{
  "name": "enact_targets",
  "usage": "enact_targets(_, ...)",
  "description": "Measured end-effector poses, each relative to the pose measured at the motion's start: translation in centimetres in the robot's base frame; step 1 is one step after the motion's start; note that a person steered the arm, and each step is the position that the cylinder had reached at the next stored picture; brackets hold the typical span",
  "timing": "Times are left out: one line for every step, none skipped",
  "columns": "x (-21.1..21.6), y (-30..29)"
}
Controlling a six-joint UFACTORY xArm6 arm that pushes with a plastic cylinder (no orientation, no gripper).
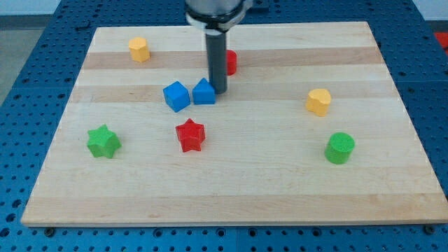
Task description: Point at the yellow heart
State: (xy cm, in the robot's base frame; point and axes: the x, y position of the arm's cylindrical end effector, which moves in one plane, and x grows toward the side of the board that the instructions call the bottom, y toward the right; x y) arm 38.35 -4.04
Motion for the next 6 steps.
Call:
enact_targets(0.8, -1.4)
enact_targets(1.7, 0.8)
enact_targets(2.4, 4.6)
enact_targets(5.7, 8.8)
enact_targets(9.0, 14.8)
enact_targets(7.7, 18.1)
